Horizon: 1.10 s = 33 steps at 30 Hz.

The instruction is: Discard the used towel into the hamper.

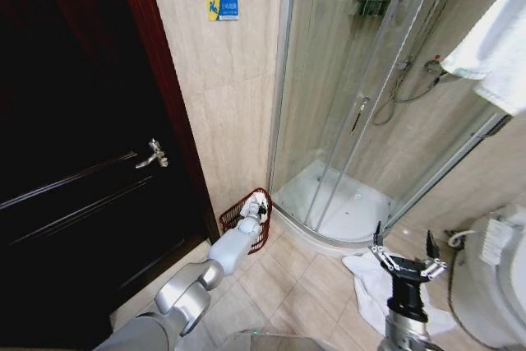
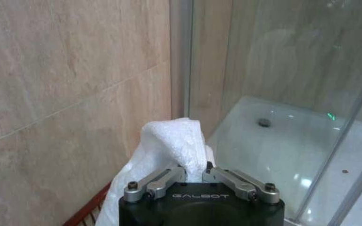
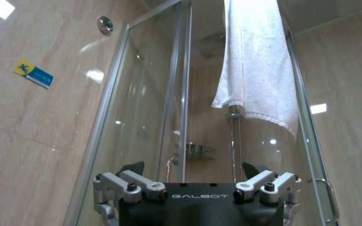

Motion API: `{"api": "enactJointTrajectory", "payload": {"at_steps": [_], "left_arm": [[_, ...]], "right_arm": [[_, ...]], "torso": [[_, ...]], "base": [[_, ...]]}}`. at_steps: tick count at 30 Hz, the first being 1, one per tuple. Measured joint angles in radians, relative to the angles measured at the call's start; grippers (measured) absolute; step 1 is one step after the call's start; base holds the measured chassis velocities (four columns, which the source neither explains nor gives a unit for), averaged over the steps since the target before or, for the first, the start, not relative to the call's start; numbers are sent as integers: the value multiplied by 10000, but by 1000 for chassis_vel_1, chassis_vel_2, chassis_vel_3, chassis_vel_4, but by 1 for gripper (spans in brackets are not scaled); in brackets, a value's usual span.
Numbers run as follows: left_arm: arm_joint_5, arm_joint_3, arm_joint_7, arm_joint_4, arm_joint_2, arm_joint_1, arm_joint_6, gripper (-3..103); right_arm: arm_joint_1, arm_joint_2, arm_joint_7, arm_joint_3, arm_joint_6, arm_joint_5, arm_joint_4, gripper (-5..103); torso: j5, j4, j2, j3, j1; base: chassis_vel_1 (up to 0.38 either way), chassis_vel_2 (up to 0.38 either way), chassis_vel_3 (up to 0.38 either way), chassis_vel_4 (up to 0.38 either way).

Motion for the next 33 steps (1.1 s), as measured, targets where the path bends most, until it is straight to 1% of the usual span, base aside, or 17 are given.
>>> {"api": "enactJointTrajectory", "payload": {"at_steps": [1,4,7,9,10,13,15,23,30,33], "left_arm": [[92,-84,138,0,24,75,-3,4],[139,-124,284,20,32,128,-46,4],[163,-134,339,34,22,155,-121,4],[234,-141,375,111,-16,161,-465,4],[234,-141,375,111,-16,161,-465,4],[458,-145,376,133,-37,202,-902,4],[570,-169,364,127,-40,257,-1045,4],[717,-285,398,188,-8,358,-1154,4],[870,-417,477,296,-12,410,-1224,4],[1070,-445,521,364,16,435,-1269,4]], "right_arm": [[29,0,-25,-29,0,-11,1,100],[39,0,-41,-39,0,-20,19,100],[40,0,-59,-39,0,-27,45,100],[31,0,-71,-36,0,-47,70,100],[31,0,-71,-36,0,-47,70,100],[4,0,-46,-22,0,-174,82,100],[4,0,-15,-23,0,-213,72,100],[-18,0,21,-32,-1,-216,45,100],[-30,0,41,-22,-4,-208,33,100],[-33,0,31,-24,-7,-195,51,100]], "torso": [[0,1,0,0,1],[0,0,7,4,4],[0,0,47,27,23],[0,0,92,49,43],[0,0,92,49,43],[0,0,118,64,54],[-1,0,127,67,56],[0,0,131,69,56],[-1,0,128,70,65],[2,1,122,73,74]], "base": [[0,0,0,0],[0,0,0,0],[0,0,0,0],[0,0,0,0],[0,0,0,0],[0,0,0,0],[0,0,0,0],[-21,20,10,-26],[-133,127,140,-119],[-89,111,99,-94]]}}
